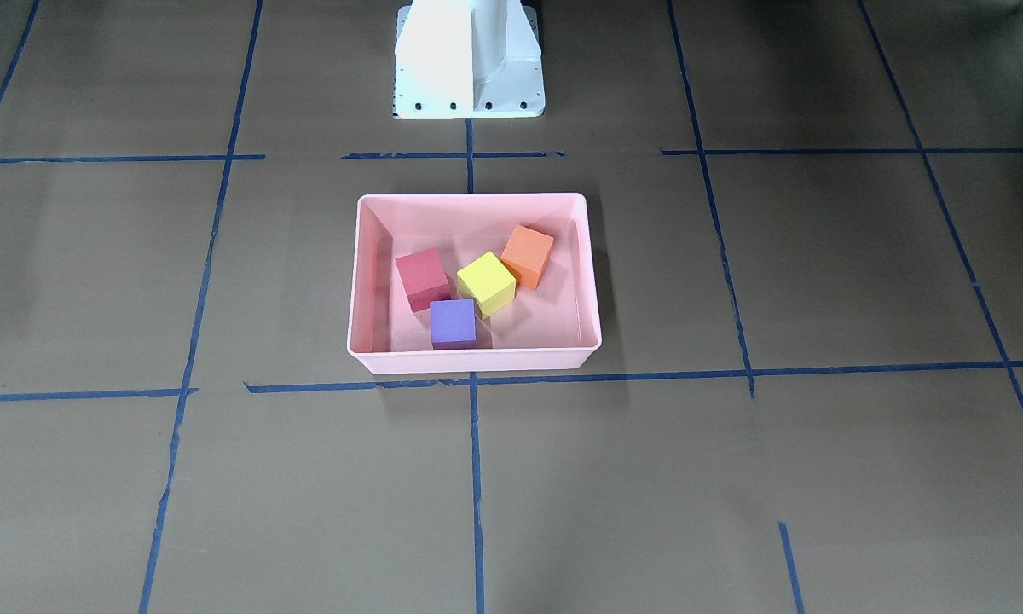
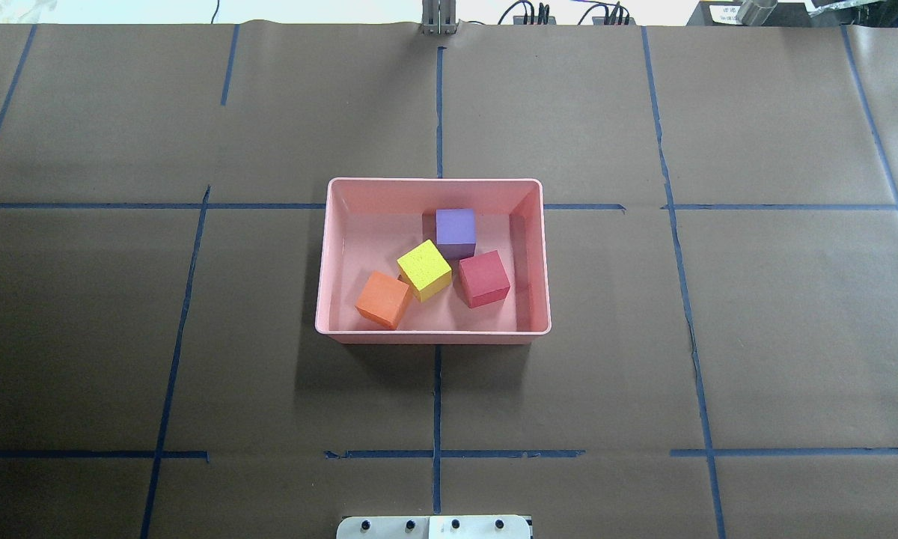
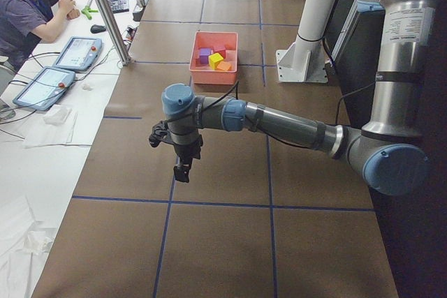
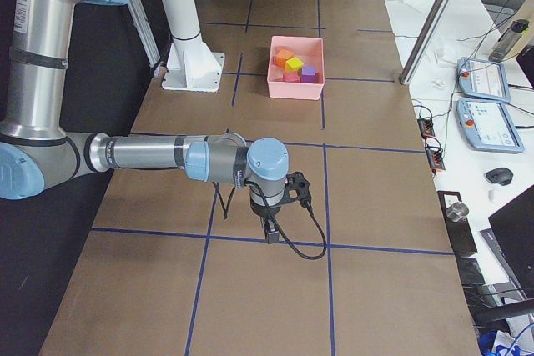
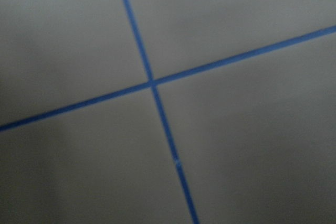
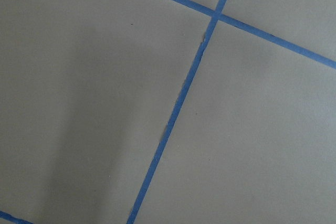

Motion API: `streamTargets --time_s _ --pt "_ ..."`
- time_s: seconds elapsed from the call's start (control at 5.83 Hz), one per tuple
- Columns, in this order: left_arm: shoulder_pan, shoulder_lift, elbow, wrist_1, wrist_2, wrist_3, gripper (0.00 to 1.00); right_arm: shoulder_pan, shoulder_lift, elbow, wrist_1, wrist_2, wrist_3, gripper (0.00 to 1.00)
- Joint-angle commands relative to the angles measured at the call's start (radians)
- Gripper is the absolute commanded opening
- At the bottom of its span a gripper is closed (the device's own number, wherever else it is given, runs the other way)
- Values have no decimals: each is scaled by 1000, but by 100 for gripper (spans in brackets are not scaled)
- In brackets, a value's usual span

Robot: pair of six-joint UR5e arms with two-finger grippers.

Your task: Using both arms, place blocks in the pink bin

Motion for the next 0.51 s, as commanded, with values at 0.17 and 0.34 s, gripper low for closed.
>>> streamTargets --time_s 0.17,0.34 --pt "-21 95 31 7 -92 18 100 1 1 -5 1 5 16 100" --pt "-21 89 44 4 -112 16 100 -1 1 -5 1 5 16 100"
